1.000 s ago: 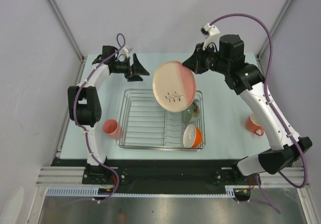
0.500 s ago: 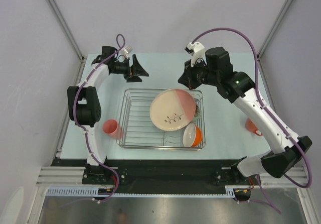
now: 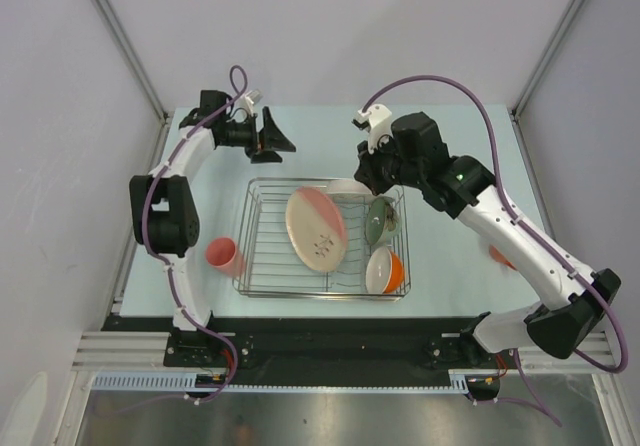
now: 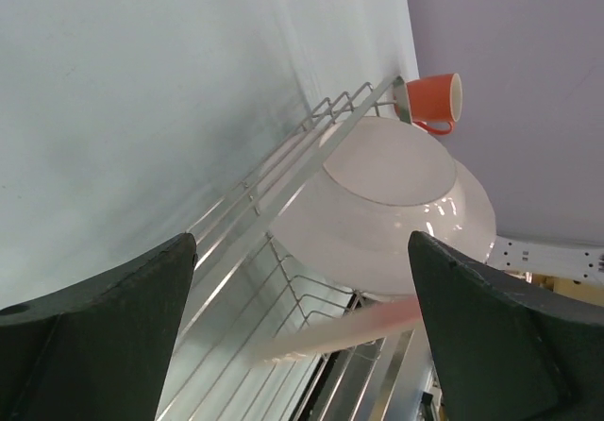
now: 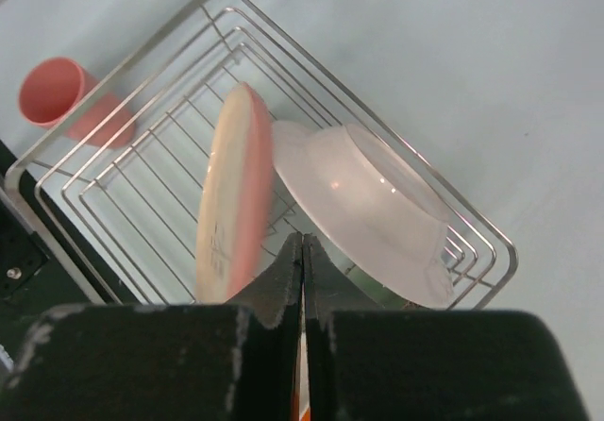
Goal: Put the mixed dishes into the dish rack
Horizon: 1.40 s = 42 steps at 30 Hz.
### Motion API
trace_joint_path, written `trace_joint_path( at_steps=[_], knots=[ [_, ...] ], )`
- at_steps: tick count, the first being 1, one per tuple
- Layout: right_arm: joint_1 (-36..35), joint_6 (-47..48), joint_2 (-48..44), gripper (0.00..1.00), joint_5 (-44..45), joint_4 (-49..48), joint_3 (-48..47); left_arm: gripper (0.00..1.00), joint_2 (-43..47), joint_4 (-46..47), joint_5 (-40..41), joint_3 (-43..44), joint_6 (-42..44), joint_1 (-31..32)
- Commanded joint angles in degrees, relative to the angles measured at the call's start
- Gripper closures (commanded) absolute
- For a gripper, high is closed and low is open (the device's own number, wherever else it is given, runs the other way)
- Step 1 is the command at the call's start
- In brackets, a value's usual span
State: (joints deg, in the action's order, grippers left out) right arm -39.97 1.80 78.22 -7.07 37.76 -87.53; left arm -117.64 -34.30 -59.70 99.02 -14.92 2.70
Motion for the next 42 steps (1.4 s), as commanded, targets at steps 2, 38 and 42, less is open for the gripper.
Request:
trace_joint_path(
  at_steps=[2, 38, 42],
  knots=[
    [0.33, -0.31, -2.10, 0.88, 3.91, 0.56, 1.65, 0.00, 7.60, -5.04, -2.79, -0.41, 4.97, 0.38],
    [-18.39, -29.30, 23.55, 0.25, 14.09, -18.42, 13.52, 0.00, 18.24, -18.78, 20.24, -15.00, 34.86, 0.99],
    [-18.57, -31.68, 26.19, 0.24, 17.53, -17.81, 13.52, 0.00, 21.30, -20.27, 20.76, -15.09, 35.75, 0.99]
  ],
)
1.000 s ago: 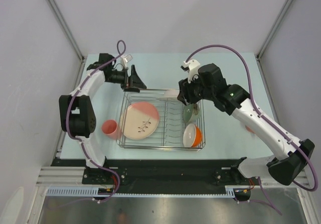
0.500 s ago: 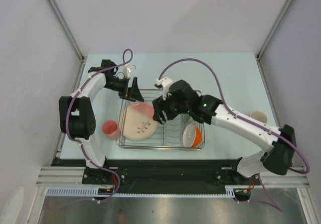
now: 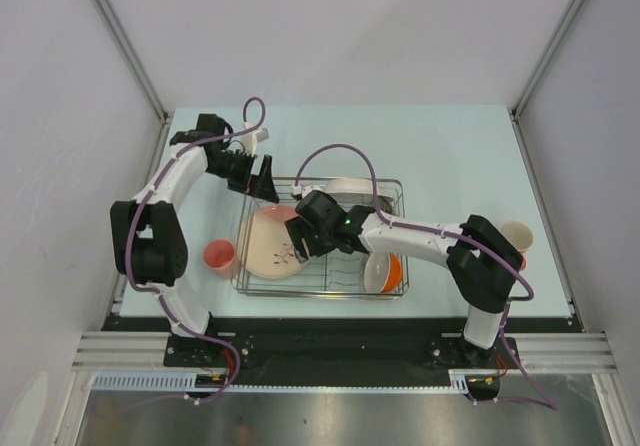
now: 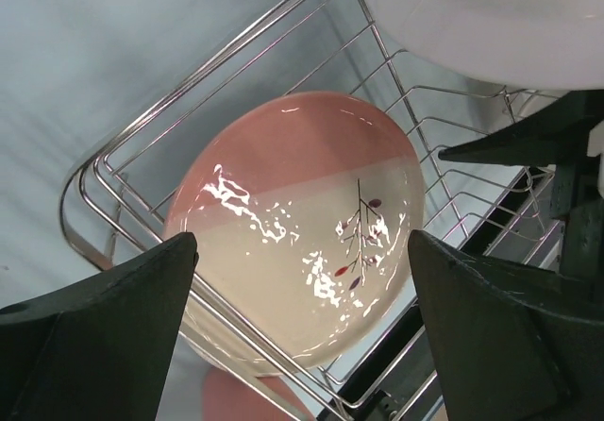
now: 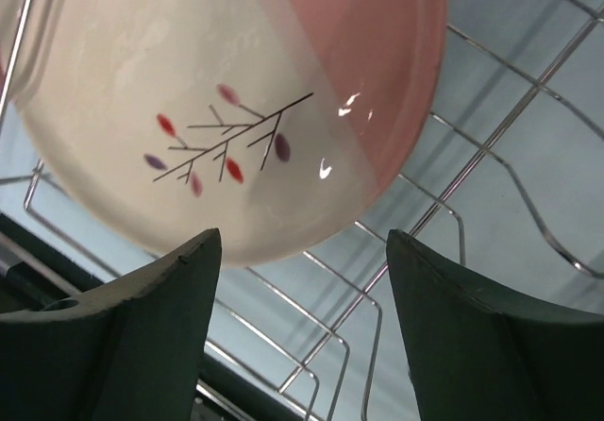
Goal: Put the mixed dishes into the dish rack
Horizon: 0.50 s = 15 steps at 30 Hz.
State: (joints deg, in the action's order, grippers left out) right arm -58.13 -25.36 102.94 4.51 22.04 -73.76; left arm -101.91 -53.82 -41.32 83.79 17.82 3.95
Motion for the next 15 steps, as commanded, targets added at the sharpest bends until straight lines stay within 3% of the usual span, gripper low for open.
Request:
trace_joint_path(
  at_steps=[1, 8, 13, 15],
  knots=[
    [-0.49, -4.95, 1.83, 0.24, 6.38, -2.44, -0.25, 0.00, 5.93, -0.67, 2.73, 0.06, 3.27, -0.25],
    [0.47, -7.94, 5.43, 0.25, 6.47, -4.37, -0.25, 0.00, 9.97, -2.07, 7.92, -2.05, 7.22, -0.95],
    [0.82, -9.44, 7.98, 0.25, 5.59, -5.78, -0.25, 0.00, 10.77, -3.30, 9.07, -4.50, 10.47, -3.77],
    [0.74, -9.79, 8.60, 0.27, 5.59, -5.87, -0.25, 0.00, 10.42, -3.48, 8.28, -5.12, 10.91, -7.71]
  ],
)
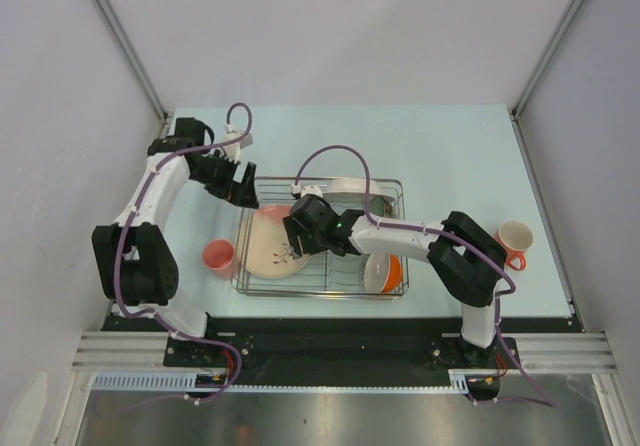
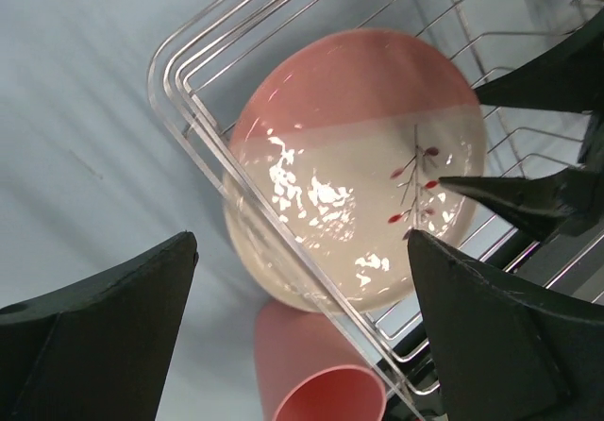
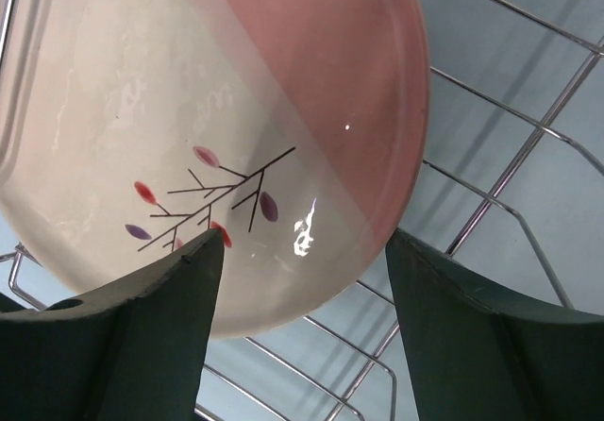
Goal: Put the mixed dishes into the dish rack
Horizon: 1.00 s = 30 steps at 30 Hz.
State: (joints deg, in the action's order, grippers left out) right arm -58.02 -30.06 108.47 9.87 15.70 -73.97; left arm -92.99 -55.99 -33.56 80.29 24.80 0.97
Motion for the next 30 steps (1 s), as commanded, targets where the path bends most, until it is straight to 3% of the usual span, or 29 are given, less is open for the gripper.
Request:
trace_joint_path(
  at_steps=[1, 8, 24, 30],
  knots=[
    [0.63, -5.18, 3.42, 0.27, 0.06, 0.55, -0.03, 0.00, 1.24, -1.32, -0.01, -2.24, 4.47, -5.62],
    [0.19, -5.00, 4.83, 0.28, 1.29, 1.70, 0.23, 0.00, -6.13, -4.31, -9.13, -6.02, 5.79, -11.78],
    [-2.27, -4.83, 3.95, 0.28, 4.89, 0.82, 1.73, 0.00, -17.05, -7.38, -17.59, -8.66, 8.69, -13.98],
    [-2.36, -4.48, 3.24, 0.28, 4.99, -0.41, 2.43, 0.00, -19.68, -12.64, -24.35, -6.73, 10.88, -13.89]
  ],
)
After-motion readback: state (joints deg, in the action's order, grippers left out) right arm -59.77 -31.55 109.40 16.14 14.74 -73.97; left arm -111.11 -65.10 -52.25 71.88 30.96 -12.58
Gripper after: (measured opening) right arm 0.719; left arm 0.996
